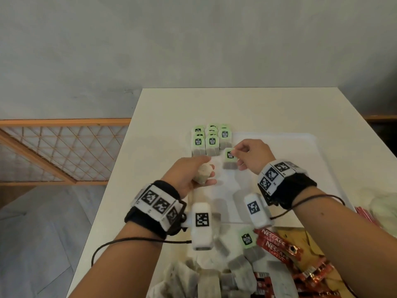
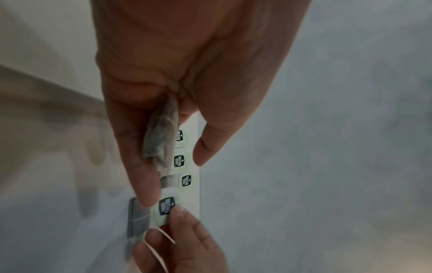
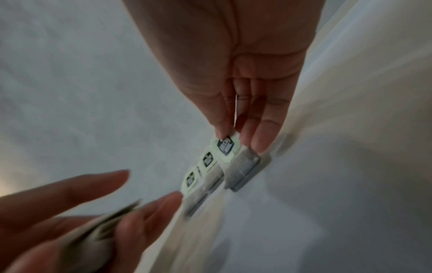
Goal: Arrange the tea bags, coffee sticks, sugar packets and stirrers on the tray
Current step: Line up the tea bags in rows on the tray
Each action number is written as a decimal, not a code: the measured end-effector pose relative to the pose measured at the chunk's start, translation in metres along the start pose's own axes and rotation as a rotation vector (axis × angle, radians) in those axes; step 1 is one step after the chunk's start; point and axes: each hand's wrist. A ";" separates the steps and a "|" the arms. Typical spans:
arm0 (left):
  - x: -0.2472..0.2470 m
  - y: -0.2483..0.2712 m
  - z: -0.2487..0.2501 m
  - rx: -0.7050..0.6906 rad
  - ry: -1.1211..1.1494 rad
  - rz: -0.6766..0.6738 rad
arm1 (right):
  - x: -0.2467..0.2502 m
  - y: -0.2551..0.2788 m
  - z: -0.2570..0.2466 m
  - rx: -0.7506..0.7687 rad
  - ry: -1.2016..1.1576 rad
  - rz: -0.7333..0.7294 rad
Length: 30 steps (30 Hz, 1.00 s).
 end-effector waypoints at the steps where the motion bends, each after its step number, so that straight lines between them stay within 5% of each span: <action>1: 0.004 -0.002 0.003 0.015 0.065 -0.007 | 0.003 -0.006 -0.001 -0.003 0.013 0.025; 9: 0.024 -0.012 0.008 -0.043 0.209 -0.084 | 0.002 -0.040 -0.007 0.054 0.020 0.110; 18: 0.011 -0.010 0.001 -0.176 0.037 -0.101 | 0.004 -0.022 -0.008 0.050 -0.028 0.163; 24: -0.008 0.000 -0.007 -0.274 -0.157 -0.148 | -0.016 0.031 -0.013 0.125 -0.264 -0.148; 30: -0.021 0.016 -0.011 -0.327 -0.341 -0.195 | -0.015 0.053 -0.010 0.230 -0.312 -0.150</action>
Point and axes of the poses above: each hand's wrist, its own y-axis away from the middle knuckle, its own x-axis out of the back of the hand, z = x × y, and after that the axes turned 13 degrees about -z, right-handed
